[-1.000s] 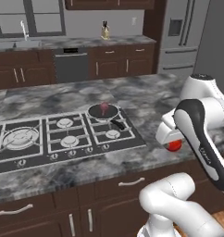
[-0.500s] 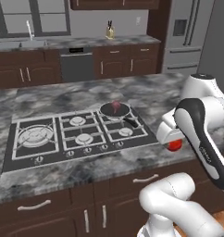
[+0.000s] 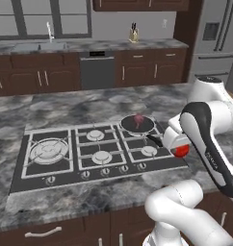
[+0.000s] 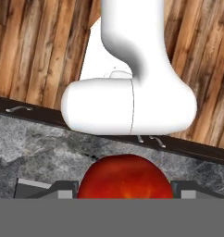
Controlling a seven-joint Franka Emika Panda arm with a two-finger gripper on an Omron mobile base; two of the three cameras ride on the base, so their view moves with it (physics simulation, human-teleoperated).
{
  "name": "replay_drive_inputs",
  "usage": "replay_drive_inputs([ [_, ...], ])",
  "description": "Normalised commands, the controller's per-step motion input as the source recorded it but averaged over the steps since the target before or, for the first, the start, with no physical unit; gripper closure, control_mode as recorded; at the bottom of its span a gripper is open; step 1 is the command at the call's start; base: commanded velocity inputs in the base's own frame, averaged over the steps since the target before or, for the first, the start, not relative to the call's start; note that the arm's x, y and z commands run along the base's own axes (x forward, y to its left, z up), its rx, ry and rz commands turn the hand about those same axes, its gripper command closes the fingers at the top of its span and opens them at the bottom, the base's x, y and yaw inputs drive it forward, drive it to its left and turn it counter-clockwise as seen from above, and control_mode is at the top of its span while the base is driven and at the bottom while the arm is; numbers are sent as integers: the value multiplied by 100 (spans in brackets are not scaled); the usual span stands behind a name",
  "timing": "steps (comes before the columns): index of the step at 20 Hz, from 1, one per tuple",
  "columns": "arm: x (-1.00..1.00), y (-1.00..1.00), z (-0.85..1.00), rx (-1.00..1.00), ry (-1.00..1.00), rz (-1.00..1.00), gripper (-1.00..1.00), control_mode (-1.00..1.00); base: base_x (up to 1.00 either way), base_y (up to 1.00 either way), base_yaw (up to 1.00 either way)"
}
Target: Place the pan on the rear right burner on the stove. Then place the tomato and the onion in the pan and turn on the rear right burner.
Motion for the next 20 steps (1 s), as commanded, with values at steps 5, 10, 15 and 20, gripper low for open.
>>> replay_drive_inputs([
  [5,0,0,0,0,0,0,100,100,0,0,2],
  [10,0,0,0,0,0,0,100,100,0,0,0],
  [15,3,12,0,0,0,-1,100,-100,0,0,0],
  [20,87,85,0,-5,3,-11,100,-100,0,0,0],
])
